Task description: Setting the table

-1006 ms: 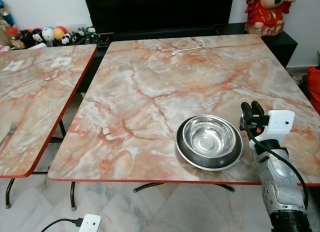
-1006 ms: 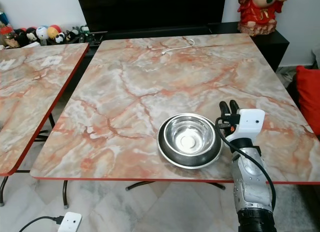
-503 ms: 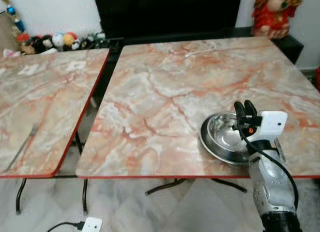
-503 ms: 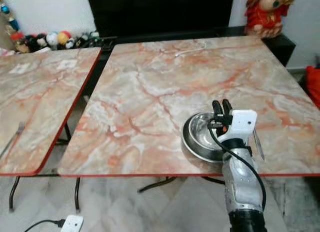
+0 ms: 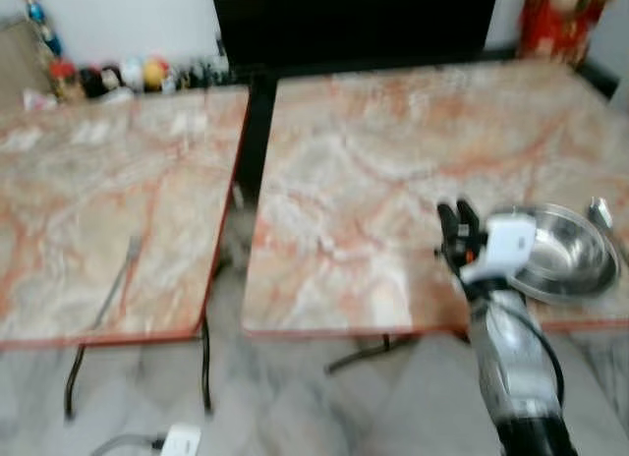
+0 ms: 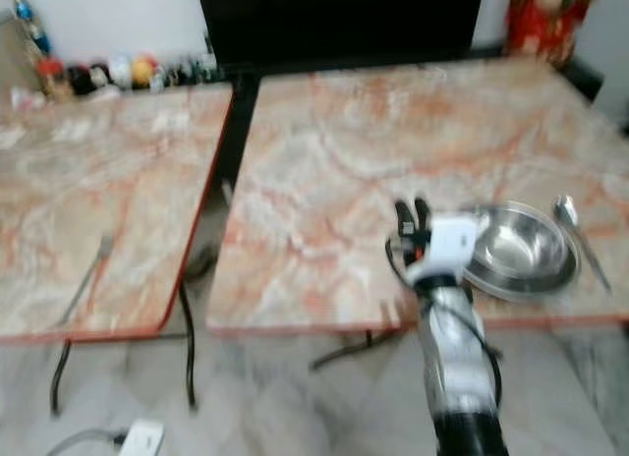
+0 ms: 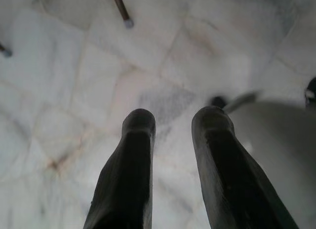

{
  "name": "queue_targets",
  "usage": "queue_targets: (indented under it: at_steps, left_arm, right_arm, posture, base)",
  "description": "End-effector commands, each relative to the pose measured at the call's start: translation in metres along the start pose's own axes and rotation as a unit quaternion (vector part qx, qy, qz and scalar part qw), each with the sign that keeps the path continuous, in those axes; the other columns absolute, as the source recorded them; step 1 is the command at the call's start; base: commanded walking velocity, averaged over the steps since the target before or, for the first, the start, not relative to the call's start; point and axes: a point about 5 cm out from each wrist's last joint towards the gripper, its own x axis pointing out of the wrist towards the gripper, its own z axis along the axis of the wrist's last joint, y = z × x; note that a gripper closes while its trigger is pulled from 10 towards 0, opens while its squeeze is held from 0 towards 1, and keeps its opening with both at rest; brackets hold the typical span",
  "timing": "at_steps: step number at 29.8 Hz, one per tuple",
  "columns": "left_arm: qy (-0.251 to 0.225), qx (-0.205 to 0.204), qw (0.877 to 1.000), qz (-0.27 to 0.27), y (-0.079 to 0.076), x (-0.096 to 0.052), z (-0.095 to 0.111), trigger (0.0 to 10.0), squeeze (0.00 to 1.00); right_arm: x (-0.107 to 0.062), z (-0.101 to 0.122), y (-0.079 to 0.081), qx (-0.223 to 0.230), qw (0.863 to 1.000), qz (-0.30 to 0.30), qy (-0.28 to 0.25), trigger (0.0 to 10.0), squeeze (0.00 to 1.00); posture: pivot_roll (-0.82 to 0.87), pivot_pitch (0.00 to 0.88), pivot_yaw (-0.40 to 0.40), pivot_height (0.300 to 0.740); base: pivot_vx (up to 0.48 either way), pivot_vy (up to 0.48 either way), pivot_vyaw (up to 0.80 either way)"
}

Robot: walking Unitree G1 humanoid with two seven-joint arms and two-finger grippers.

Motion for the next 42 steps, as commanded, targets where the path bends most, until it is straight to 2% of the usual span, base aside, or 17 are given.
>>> queue_targets:
  at_steps: [1,24,35,42]
  left_arm:
    - [0.010,-0.001,1.000,0.010,0.007,-0.001,-0.005,10.0,0.00]
    - [0.013,-0.013,1.000,0.013,0.005,-0.003,-0.013,10.0,0.00]
    - [0.014,-0.020,1.000,0.015,0.002,-0.003,-0.013,10.0,0.00]
    - [0.015,-0.018,1.000,0.015,0.002,-0.003,-0.014,10.0,0.00]
  right_arm:
    - [0.004,0.002,0.013,0.008,1.000,0.015,-0.008,10.0,0.00]
    - [0.007,-0.002,0.030,0.025,1.000,0.014,-0.001,10.0,0.00]
    - [0.009,-0.002,0.032,0.026,1.000,0.015,0.003,10.0,0.00]
    - [0.008,-0.004,0.032,0.028,0.999,0.016,0.007,10.0,0.00]
  posture:
    - [-0.15,0.000,0.047,0.740]
    - [-0.14,0.000,0.046,0.740]
    - [-0.13,0.002,0.040,0.740]
    - [-0.13,0.004,0.039,0.740]
  base:
    - [0.000,0.480,0.00]
    - [0.000,0.475,0.00]
    - [0.000,0.000,0.00]
    - [0.000,0.472,0.00]
